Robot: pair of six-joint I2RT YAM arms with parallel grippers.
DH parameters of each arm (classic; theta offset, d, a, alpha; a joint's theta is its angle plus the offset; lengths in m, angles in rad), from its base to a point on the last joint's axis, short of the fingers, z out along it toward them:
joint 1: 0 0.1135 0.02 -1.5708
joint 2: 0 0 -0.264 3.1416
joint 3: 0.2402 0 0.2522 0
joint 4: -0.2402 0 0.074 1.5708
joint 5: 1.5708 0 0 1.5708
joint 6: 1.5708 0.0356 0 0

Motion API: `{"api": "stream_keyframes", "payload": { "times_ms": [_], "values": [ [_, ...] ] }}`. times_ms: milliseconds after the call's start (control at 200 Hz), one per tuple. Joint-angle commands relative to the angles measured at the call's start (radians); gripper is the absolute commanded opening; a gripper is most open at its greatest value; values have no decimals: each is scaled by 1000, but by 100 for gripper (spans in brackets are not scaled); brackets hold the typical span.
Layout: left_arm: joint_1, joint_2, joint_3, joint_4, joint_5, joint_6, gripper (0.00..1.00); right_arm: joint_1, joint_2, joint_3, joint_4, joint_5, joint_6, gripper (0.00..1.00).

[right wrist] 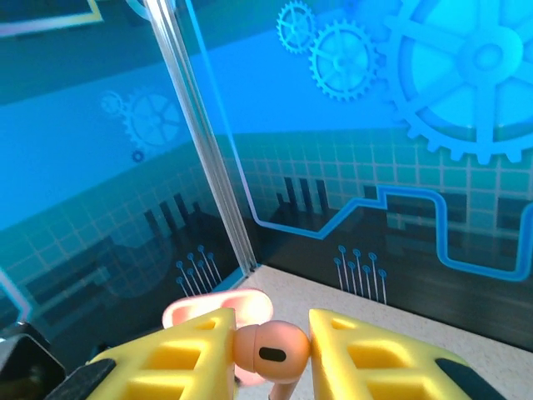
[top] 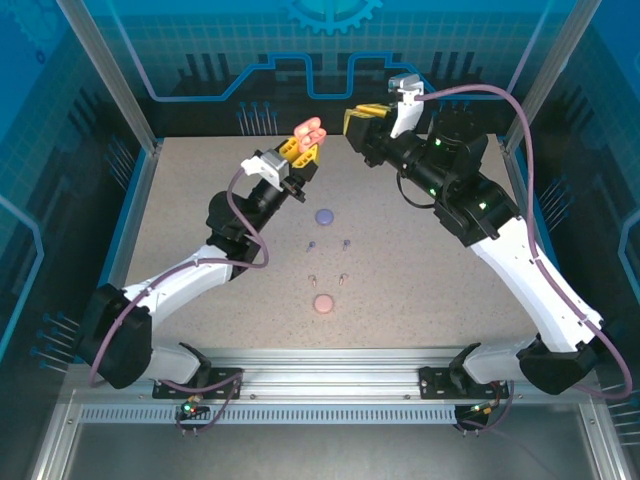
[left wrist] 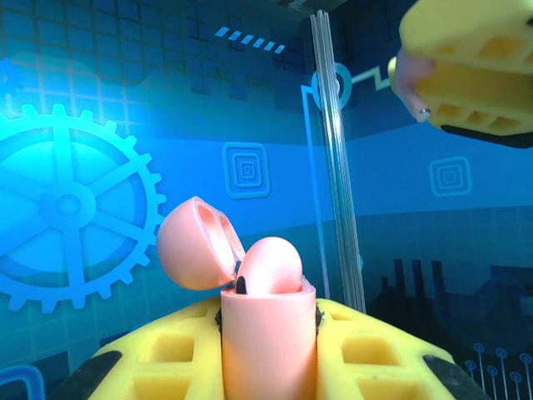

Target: Insert wireless bluetooth earbuds into charging case

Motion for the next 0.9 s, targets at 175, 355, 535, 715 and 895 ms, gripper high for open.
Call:
{"api": "stream_keyframes", "payload": {
  "times_ms": [175,355,535,715,895],
  "values": [
    [-25,25,52,32,26,-22,0,13,39,12,91,-96,-10,29],
    [-29,32,64,28,32,-20,0,9,47,-5,113,-124,-58,28],
    [-32,33,69,26,30,-17,0,5,60,-16,110,-123,-93,28],
    [-34,33,74,22,34,-16,0,-10,72,-33,108,-124,-113,28],
    [-36,33,75,19,35,-15,0,-22,92,-33,110,-138,-97,28]
  ]
}}
